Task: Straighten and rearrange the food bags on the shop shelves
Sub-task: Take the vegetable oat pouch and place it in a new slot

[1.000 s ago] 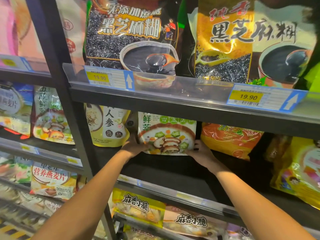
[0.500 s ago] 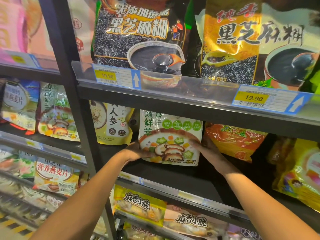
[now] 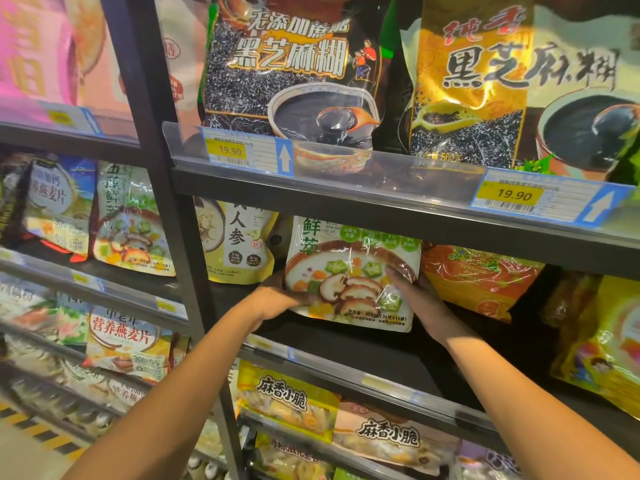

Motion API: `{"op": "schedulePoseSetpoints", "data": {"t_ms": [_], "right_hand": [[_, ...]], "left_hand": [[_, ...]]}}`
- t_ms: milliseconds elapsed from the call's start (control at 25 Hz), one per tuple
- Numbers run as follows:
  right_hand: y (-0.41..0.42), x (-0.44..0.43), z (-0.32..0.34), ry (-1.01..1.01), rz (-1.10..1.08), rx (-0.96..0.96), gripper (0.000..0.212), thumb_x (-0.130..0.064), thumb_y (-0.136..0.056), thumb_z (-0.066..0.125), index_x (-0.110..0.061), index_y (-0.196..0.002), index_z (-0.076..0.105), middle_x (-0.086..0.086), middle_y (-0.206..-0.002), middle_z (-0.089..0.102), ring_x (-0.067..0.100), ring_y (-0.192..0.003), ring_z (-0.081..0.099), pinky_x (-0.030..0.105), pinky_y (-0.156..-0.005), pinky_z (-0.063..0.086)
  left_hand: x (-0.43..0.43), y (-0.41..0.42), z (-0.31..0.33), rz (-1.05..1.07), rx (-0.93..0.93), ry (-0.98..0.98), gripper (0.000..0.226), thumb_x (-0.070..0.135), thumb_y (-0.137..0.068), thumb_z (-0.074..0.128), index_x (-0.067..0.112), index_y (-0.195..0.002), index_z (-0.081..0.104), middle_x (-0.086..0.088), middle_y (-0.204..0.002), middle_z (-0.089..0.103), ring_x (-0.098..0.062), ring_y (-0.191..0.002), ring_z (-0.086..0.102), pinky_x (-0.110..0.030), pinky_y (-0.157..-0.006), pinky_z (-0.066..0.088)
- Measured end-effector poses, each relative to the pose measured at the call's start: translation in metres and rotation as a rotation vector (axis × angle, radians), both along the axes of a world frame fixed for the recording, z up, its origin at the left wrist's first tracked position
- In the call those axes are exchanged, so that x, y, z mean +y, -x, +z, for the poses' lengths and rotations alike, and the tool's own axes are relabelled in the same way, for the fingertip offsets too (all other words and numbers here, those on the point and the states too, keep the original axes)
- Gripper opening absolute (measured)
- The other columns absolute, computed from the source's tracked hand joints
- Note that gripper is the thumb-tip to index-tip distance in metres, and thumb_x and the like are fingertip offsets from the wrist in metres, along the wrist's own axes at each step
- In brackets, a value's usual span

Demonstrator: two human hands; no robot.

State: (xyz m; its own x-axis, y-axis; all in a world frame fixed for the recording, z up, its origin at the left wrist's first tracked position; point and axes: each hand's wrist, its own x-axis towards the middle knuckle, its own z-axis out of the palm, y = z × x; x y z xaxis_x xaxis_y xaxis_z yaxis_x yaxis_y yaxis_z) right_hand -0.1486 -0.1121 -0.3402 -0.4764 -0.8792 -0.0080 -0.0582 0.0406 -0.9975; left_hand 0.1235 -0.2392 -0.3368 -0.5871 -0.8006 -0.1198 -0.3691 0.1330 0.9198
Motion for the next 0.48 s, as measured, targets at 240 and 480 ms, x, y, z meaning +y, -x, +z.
{"op": "schedulePoseSetpoints", "data": {"t_ms": [240,480], "right_hand": [[-0.027,0.033,0.02,0.045,-0.058,0.051,0.081,-0.058,-0.087,0.07,-0.025,-0.154,0.039,0.0,-0.146,0.058,0.027,-0.138,0.054,0.036,-0.109,0.04],[-0.051,0.062,0.022,-0.108,-0.252,-0.002,0.094,-0.064,-0.08,0.074,-0.01,-0.151,0.046,0.011,-0.148,0.056,0.034,-0.136,0.053,0.043,-0.112,0.041]], "left_hand": [[0.017,-0.019,0.012,-0.028,0.015,-0.044,0.03,0.036,-0.088,0.081,0.027,-0.108,0.059,0.013,-0.097,0.067,0.0,-0.083,0.06,-0.016,-0.062,0.045],[0.044,-0.054,0.02,-0.085,0.076,-0.056,0.04,0.048,-0.085,0.081,0.032,-0.116,0.063,0.01,-0.11,0.075,-0.011,-0.096,0.072,-0.026,-0.072,0.058]]}}
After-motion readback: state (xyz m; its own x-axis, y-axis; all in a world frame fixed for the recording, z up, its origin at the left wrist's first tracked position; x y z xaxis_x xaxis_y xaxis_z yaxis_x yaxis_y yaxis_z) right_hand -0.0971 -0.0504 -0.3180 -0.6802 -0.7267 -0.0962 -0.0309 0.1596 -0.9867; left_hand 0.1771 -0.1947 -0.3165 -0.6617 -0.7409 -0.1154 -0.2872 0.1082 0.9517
